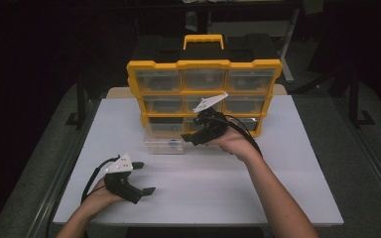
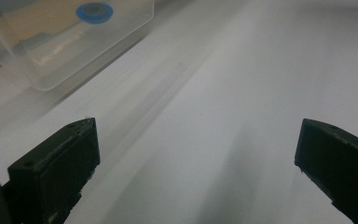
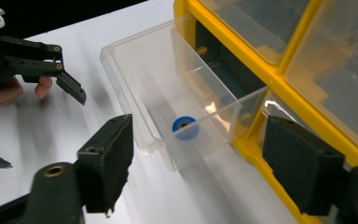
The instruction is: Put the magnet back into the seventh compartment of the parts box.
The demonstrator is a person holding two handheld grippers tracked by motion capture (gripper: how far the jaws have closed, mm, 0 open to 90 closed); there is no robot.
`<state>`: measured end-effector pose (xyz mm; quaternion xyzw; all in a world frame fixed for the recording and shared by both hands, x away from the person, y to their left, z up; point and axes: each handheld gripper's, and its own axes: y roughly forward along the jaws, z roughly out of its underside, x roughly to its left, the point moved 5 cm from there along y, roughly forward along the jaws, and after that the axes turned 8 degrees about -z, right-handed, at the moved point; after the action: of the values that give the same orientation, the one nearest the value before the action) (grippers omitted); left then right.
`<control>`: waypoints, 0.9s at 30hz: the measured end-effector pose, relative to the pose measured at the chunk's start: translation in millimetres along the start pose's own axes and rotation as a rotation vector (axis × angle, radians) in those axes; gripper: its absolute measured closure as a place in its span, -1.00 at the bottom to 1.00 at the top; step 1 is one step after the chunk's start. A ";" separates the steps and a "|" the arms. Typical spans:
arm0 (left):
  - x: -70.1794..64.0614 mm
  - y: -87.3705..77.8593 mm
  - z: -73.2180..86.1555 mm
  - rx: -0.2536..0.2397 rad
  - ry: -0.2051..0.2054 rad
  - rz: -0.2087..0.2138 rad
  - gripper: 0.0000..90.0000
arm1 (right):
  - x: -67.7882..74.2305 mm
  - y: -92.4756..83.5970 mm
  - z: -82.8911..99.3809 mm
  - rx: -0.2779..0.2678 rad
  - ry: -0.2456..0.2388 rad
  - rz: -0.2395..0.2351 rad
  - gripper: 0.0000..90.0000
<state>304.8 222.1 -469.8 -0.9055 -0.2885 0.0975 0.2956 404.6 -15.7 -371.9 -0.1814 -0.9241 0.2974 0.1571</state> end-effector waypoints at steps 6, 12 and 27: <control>1.8 -0.2 0.1 0.001 -0.002 -0.007 -1.00 | -0.3 -7.1 10.9 -0.018 0.024 0.005 -0.62; 1.2 -0.2 0.7 0.005 -0.006 -0.005 -1.00 | -0.4 -12.2 24.3 -0.022 0.026 0.024 -0.71; 2.4 -0.4 1.4 0.012 0.001 -0.007 -1.00 | -3.5 -23.5 59.9 -0.047 0.044 0.090 -0.85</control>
<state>306.0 224.4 -470.7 -0.9027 -0.2908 0.0979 0.3015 378.1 -64.5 -404.6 -0.2331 -0.9180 0.2783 0.1595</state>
